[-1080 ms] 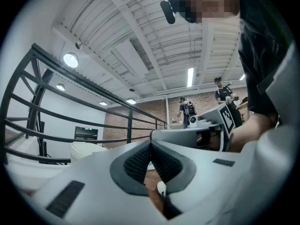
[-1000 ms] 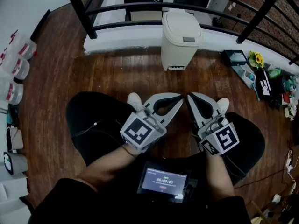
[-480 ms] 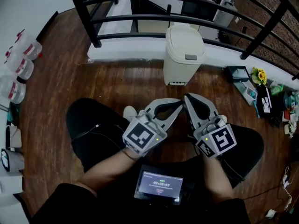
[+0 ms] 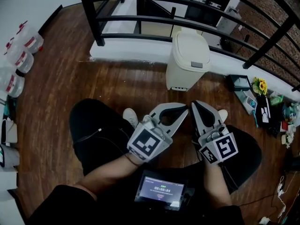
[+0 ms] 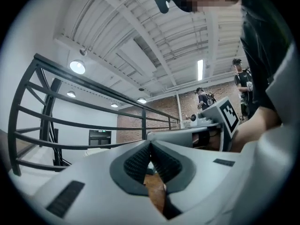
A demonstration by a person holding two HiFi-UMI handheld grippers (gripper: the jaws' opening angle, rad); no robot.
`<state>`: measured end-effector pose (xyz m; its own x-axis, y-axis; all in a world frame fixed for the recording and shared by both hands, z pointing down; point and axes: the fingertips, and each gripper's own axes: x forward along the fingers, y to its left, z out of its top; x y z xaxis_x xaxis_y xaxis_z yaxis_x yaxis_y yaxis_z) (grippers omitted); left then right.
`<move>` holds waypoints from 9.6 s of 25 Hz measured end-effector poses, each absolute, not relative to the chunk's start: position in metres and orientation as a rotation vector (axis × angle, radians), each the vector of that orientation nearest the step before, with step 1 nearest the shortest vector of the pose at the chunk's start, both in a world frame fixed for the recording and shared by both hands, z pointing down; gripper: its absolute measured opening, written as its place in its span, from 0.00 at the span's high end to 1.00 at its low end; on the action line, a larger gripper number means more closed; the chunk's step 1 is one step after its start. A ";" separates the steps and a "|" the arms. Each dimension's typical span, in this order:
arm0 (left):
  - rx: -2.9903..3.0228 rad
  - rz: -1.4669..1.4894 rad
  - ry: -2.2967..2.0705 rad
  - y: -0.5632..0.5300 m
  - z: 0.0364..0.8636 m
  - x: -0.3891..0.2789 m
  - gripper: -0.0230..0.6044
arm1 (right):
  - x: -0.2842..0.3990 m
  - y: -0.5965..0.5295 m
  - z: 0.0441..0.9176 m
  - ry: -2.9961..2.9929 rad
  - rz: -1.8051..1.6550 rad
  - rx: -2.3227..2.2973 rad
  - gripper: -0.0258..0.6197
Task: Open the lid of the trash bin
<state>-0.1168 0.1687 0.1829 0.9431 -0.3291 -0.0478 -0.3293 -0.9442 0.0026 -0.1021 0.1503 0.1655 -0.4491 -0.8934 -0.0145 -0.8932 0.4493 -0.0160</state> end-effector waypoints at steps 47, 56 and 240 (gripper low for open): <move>-2.971 -0.025 0.871 -0.002 0.249 0.057 0.91 | 0.092 -0.009 0.223 2.857 -0.123 -1.267 0.94; -3.044 -0.032 0.885 -0.022 0.272 0.033 0.91 | 0.082 -0.009 0.243 2.780 -0.116 -1.333 0.94; -3.199 -1.206 1.303 -0.182 0.780 0.107 0.91 | 0.133 -0.141 0.630 2.839 -0.886 -1.496 0.94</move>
